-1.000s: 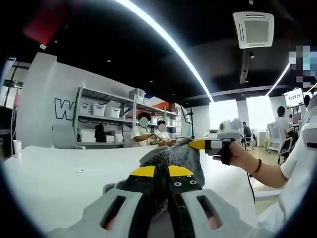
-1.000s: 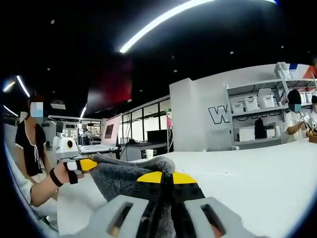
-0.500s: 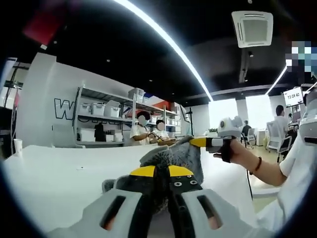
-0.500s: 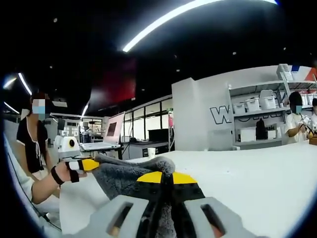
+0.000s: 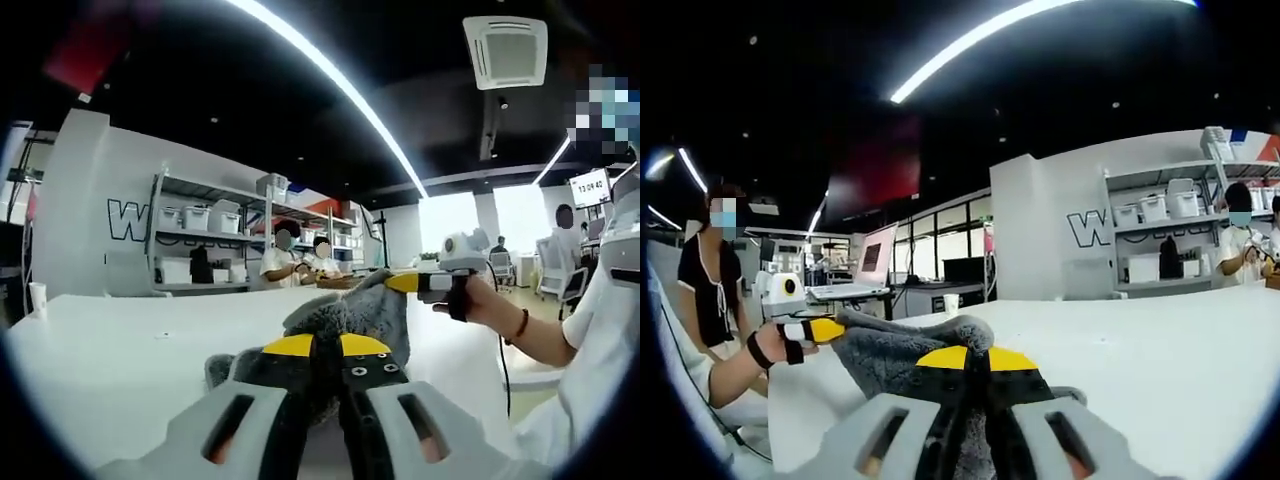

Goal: Open the folded towel by lifting each exposed corner and separating the folded layers until the towel lies flat within the target outline without major curled edges

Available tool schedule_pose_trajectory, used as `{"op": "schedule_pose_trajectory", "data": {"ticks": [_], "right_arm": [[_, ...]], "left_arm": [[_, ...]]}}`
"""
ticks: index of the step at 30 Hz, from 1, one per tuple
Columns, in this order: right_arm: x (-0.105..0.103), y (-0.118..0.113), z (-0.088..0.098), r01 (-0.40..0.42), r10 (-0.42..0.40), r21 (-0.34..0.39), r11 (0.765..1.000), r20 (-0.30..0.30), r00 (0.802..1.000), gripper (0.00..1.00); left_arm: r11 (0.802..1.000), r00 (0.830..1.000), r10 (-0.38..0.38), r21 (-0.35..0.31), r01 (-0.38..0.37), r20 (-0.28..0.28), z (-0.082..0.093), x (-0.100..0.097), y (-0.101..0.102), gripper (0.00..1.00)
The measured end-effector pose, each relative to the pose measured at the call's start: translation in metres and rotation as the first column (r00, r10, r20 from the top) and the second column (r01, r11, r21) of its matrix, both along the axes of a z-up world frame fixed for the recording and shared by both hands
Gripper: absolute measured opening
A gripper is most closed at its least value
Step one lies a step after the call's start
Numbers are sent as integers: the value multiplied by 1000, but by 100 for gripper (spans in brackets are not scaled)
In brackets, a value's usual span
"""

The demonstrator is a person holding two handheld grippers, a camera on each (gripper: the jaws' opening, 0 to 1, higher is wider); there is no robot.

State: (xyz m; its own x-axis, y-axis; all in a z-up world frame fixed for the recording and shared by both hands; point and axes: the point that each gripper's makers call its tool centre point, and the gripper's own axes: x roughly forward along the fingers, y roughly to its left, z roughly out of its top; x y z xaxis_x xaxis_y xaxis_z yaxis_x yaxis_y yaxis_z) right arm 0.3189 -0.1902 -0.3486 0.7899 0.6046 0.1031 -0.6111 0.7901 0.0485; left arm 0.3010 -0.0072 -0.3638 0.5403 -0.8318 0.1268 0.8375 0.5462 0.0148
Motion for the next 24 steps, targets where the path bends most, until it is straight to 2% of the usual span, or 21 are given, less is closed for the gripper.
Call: {"op": "schedule_pose_trajectory", "data": {"ticks": [6, 19, 24], "right_arm": [[-6, -1, -2, -1, 1, 19, 1000, -5, 1000, 0], [-18, 4, -5, -27, 27, -5, 1000, 3, 1000, 0], [-23, 5, -8, -37, 37, -12, 999, 4, 999, 0]], "left_arm": [[1000, 1000, 1, 1, -1, 3, -3, -5, 0, 5], [1000, 1000, -16, -10, 16, -11, -10, -15, 5, 5], [1000, 1000, -18, 7, 18, -2, -14, -22, 5, 6]]}}
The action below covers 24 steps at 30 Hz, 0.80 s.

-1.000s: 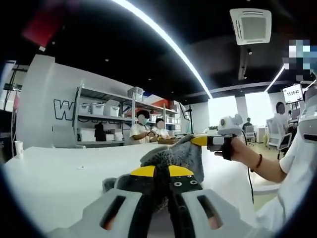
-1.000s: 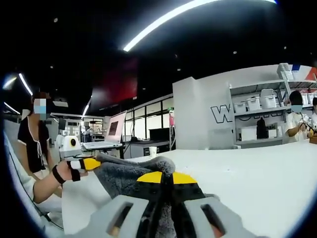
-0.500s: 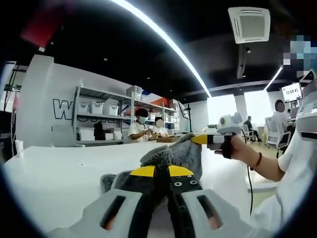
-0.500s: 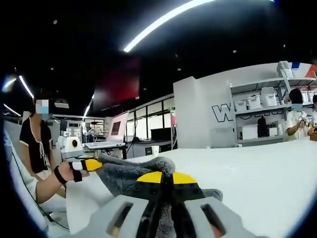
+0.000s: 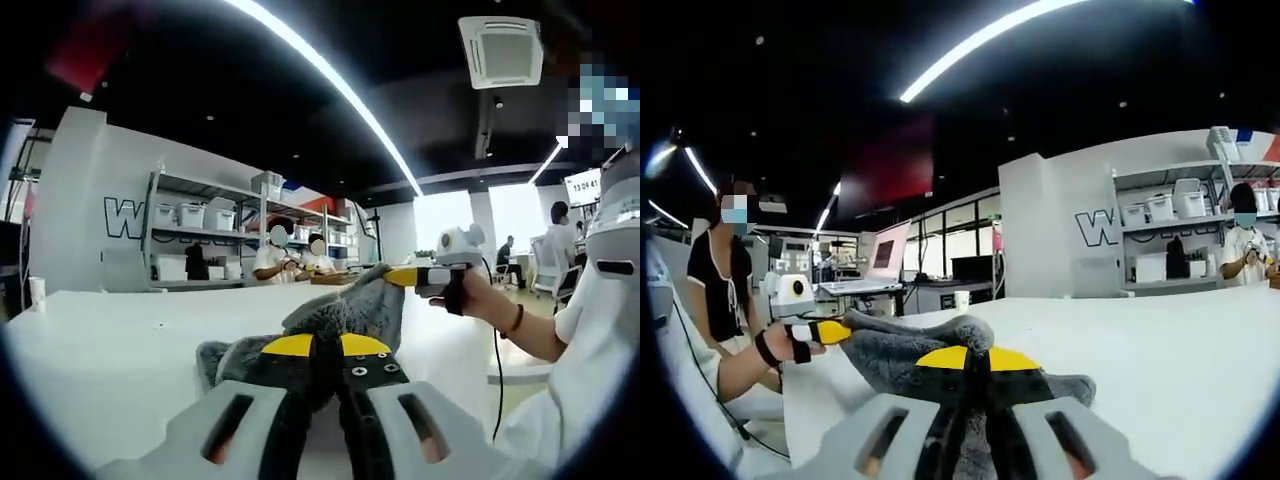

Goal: Open the folded towel by lifting each exposed corner and separating the folded layers until the towel lies flat within the target outline without major curled edges

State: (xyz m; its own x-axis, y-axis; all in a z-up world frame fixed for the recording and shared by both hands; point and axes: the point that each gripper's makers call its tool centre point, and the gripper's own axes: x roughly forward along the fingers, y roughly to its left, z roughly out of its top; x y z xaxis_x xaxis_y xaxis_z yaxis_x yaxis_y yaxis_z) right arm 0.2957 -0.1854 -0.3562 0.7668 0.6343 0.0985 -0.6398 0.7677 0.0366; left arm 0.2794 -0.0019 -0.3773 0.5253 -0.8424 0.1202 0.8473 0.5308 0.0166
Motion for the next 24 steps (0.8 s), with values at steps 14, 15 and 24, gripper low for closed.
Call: {"op": "schedule_pose_trajectory", "data": {"ticks": [14, 15, 24], "right_arm": [[-16, 2, -9, -31, 31, 14, 999, -21, 999, 0], [-16, 2, -9, -33, 34, 17, 999, -24, 999, 0], [-24, 8, -15, -56, 56, 0, 998, -16, 998, 0]], "left_arm": [[1000, 1000, -22, -1, 22, 0, -7, -12, 2, 6], [1000, 1000, -22, -2, 22, -3, -7, -13, 2, 6], [1000, 1000, -20, 0, 20, -21, -16, -19, 5, 7]]}}
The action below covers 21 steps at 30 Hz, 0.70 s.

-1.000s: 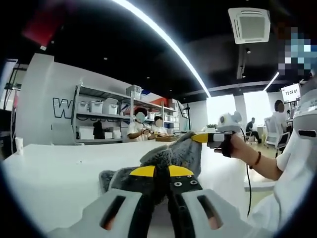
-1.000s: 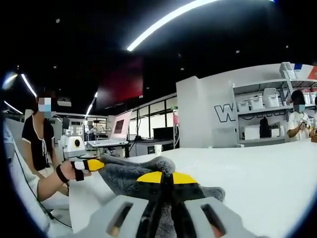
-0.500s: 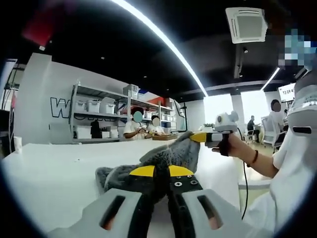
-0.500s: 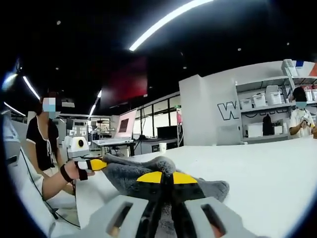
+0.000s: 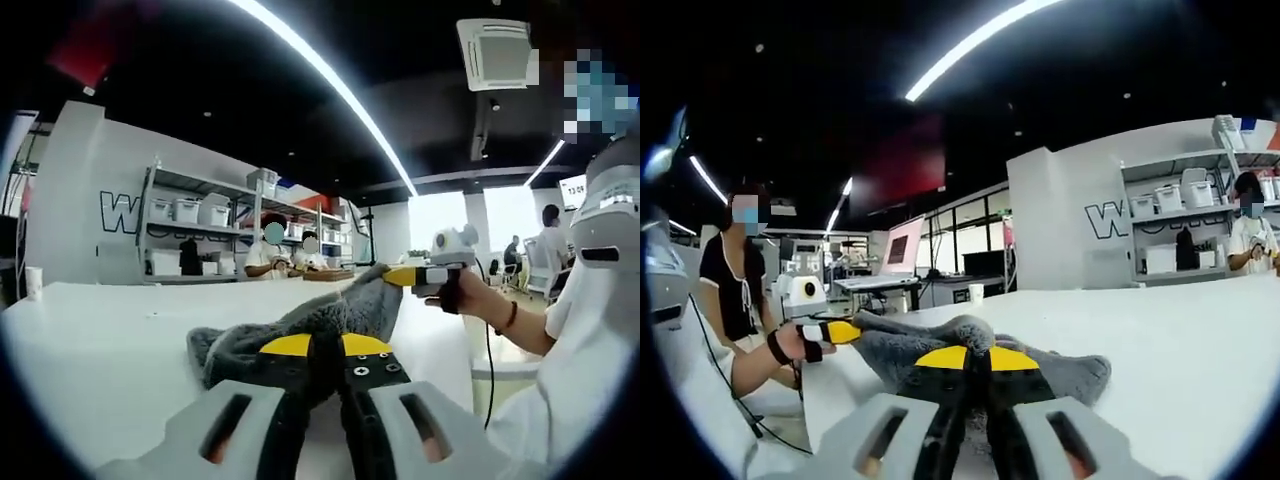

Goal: Open the folded towel by lifting each exposed corner and separating the folded layers until the towel lies flat within the target outline without major curled edges

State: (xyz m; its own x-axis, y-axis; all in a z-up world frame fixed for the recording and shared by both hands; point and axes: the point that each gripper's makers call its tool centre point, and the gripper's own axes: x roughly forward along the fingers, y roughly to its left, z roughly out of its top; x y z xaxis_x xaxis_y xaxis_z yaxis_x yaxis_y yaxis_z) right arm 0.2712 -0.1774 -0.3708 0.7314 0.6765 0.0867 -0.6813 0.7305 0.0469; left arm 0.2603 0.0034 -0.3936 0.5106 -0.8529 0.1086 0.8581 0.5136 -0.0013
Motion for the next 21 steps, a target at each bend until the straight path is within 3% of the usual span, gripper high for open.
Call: {"op": "schedule_pose_trajectory", "data": {"ticks": [21], "right_arm": [[-16, 4, -7, -44, 45, -27, 999, 14, 999, 0]], "left_arm": [[1000, 1000, -1, -28, 2, 26, 5, -10, 12, 4]]}}
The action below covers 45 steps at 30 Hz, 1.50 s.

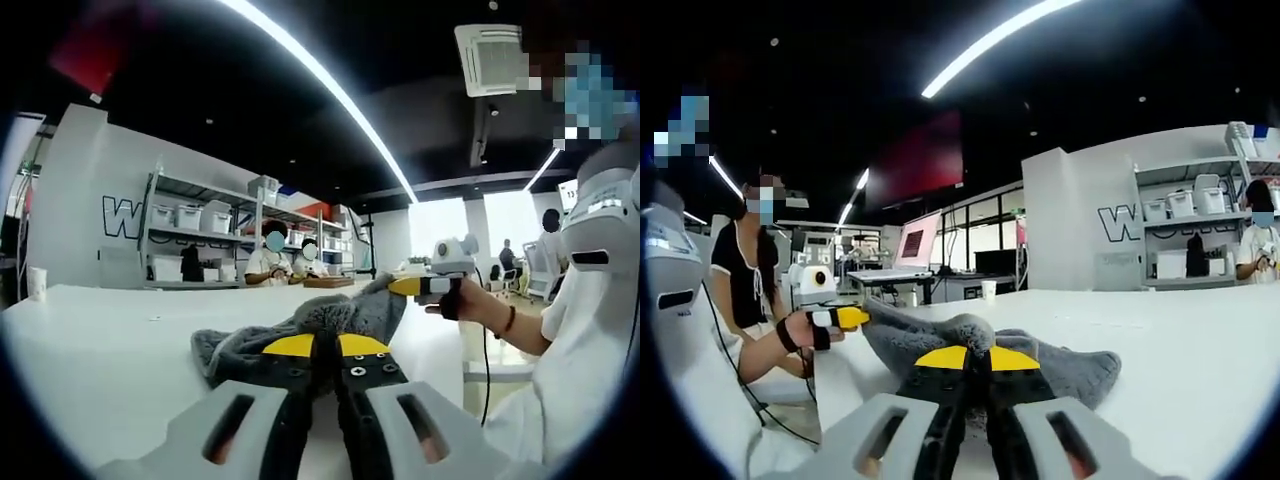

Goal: Open the folded towel by lifting each exposed corner and separating the folded layers until the towel lies flat within the target outline without major curled edges

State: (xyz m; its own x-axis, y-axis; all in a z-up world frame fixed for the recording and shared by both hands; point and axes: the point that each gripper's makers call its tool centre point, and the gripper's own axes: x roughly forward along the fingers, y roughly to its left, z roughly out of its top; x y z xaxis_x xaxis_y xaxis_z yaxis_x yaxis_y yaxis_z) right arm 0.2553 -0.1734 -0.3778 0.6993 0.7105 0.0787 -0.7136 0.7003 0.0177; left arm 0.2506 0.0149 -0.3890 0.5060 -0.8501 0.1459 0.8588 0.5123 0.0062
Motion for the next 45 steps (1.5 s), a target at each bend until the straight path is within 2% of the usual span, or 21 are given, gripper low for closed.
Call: {"op": "schedule_pose_trajectory", "data": {"ticks": [6, 7, 9, 13, 14, 16, 18, 21, 23, 29, 32, 33, 36, 39, 44, 45], "right_arm": [[-7, 0, -5, -22, 22, -1, 1000, -3, 1000, 0], [-9, 1, -7, -27, 27, -1, 1000, -3, 1000, 0], [-11, 1, -10, -31, 31, -3, 1000, 1, 1000, 0], [-12, 0, -13, -40, 40, 6, 999, -10, 999, 0], [-14, 1, -14, -44, 44, 5, 999, -6, 999, 0], [-18, 4, -16, -72, 73, -3, 997, 12, 997, 0], [-19, 5, -19, -78, 78, 4, 997, 4, 997, 0], [-24, 8, -21, -101, 102, -18, 995, 26, 994, 0], [-28, 9, -25, -118, 120, -53, 992, 40, 992, 0], [-34, 9, -30, -144, 148, -77, 987, 47, 988, 0], [-37, 9, -34, -152, 160, -121, 981, 61, 985, 0], [-38, 10, -34, -150, 160, -134, 980, 69, 985, 0], [-41, 13, -40, -165, 180, -182, 969, 68, 981, 0], [-42, 12, -42, -167, 183, -194, 967, 65, 981, 1], [-47, 12, -46, -188, 204, -212, 959, 54, 978, 2], [-50, 13, -49, -207, 223, -236, 949, 42, 974, 3]], "left_arm": [[1000, 1000, -17, 13, 17, 5, -2, -3, 0, 4], [999, 1000, -10, 41, 9, 18, -5, -4, 0, 4], [999, 1000, -11, 47, 10, 27, -5, -6, -1, 4], [997, 999, -47, 64, 45, 26, -9, -12, -3, 4], [994, 997, -75, 84, 72, 35, -12, -16, -4, 4], [991, 994, -105, 84, 103, 23, -15, -20, -5, 4], [990, 994, -108, 97, 105, 20, -17, -21, -5, 4], [985, 993, -120, 127, 116, 23, -21, -23, -7, 4], [978, 989, -138, 165, 128, 50, -24, -27, -8, 4], [976, 989, -140, 179, 127, 58, -25, -28, -5, 4], [964, 984, -167, 220, 149, 64, -31, -32, -5, 5], [955, 979, -192, 243, 170, 67, -35, -36, -6, 5], [949, 978, -199, 263, 175, 66, -38, -39, -6, 5], [942, 975, -210, 283, 182, 71, -40, -41, -6, 5], [918, 964, -258, 327, 224, 63, -48, -50, -6, 7], [916, 964, -257, 334, 222, 63, -49, -51, -6, 7]]}}
